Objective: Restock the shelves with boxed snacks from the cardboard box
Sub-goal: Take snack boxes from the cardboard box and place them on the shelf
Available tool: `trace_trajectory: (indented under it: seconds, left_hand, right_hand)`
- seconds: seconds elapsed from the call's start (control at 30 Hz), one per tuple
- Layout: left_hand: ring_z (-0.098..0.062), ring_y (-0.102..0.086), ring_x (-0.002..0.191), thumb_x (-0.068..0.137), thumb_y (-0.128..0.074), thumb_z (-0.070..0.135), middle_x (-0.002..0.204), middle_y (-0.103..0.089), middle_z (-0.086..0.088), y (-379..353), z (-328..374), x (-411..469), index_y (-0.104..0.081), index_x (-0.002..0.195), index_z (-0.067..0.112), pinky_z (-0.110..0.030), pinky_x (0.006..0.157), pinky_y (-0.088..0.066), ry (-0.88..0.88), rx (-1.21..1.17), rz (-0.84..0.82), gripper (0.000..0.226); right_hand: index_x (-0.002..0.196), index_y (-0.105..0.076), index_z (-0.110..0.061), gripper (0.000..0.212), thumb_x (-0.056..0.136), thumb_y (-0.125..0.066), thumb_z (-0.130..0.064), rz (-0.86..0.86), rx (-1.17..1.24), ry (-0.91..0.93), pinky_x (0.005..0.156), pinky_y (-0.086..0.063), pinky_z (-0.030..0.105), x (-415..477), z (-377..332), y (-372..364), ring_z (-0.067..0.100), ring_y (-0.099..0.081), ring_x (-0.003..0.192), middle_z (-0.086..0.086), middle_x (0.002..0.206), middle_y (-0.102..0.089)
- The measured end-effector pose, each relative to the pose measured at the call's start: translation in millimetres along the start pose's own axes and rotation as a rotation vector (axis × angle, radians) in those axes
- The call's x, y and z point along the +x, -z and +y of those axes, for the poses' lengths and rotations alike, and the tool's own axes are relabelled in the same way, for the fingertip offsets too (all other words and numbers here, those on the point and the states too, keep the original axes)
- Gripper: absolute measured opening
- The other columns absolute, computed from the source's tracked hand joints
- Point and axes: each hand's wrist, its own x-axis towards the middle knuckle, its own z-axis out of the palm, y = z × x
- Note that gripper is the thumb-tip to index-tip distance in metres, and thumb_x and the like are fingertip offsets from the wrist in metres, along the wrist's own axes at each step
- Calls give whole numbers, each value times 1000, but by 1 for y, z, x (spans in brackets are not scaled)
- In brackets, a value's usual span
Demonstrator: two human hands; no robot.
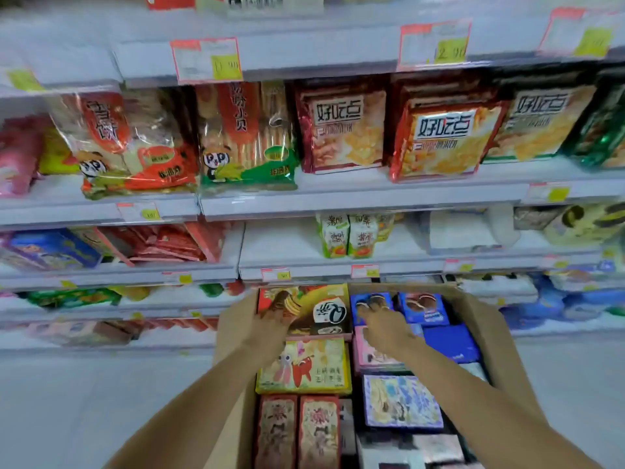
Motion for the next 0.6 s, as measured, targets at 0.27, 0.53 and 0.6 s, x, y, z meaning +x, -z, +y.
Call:
trace_trajectory:
  seconds: [0.27, 0.53, 0.6]
  left_hand:
    - [-31, -17, 139, 85, -63, 41, 150, -16, -13, -29, -28, 60, -10, 148, 13, -41, 112, -19, 122, -176, 54, 87]
    - [-21, -20, 138, 86, -60, 37, 150, -18, -2, -67, -52, 57, -19, 146, 19, -34, 108, -24, 114, -296, 94, 75]
    - [-20, -23, 136, 86, -61, 34, 150, -21, -1, -73, -54, 56, -22, 145, 19, -33, 106, -26, 106, -358, 122, 72]
  right_hand:
    - [146, -19, -17, 82, 83, -68, -35, 17, 321, 17, 108, -24, 37, 67, 14, -36, 26, -19, 140, 9, 152, -17]
    - [147, -18, -21, 99, 70, -77, -40, -40, 272, 154, 110, -21, 30, 108, 22, -51, 22, -19, 138, 6, 150, -13]
    - [146, -21, -20, 99, 68, -79, -41, -19, 248, 185, 105, -25, 27, 111, 19, -52, 24, -25, 132, 8, 143, -18]
